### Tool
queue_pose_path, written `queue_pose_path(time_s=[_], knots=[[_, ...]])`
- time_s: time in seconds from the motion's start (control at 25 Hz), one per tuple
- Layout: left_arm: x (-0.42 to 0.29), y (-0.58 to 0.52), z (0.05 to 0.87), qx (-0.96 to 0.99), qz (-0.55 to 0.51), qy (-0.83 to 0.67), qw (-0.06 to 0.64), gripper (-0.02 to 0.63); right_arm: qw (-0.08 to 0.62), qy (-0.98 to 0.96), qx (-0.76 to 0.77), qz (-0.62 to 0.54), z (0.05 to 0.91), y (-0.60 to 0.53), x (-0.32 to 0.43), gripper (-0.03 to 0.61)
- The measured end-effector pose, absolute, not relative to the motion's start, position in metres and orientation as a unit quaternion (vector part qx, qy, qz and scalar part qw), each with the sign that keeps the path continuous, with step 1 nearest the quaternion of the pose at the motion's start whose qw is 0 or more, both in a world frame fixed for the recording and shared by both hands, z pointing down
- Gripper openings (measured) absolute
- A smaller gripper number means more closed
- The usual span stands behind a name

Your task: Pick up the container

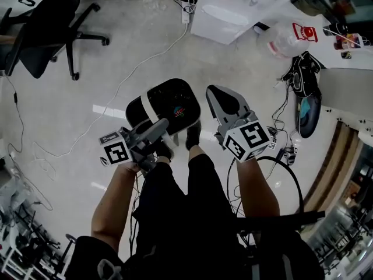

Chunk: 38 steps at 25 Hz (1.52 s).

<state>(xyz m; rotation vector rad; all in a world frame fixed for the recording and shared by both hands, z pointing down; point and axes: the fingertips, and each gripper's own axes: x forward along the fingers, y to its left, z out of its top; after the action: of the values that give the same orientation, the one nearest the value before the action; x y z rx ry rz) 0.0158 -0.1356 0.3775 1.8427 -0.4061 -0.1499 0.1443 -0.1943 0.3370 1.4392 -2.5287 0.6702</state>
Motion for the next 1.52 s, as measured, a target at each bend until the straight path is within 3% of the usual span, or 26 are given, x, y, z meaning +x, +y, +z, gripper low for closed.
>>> queue_pose_path(time_s=[0.6,0.96,1.52], knots=[[-0.008,-0.124,0.226,0.812,-0.09,-0.169,0.551,0.089,0.086,-0.866,0.474,0.134,0.192,-0.191,0.13,0.017],[0.01,-0.123,0.132,0.815,-0.14,-0.141,0.544,0.089,0.05,-0.86,0.487,0.145,0.132,-0.186,0.144,0.015],[-0.008,-0.12,0.096,0.799,-0.145,-0.158,0.562,0.091,-0.003,-0.846,0.518,0.126,0.037,-0.195,0.149,0.011]])
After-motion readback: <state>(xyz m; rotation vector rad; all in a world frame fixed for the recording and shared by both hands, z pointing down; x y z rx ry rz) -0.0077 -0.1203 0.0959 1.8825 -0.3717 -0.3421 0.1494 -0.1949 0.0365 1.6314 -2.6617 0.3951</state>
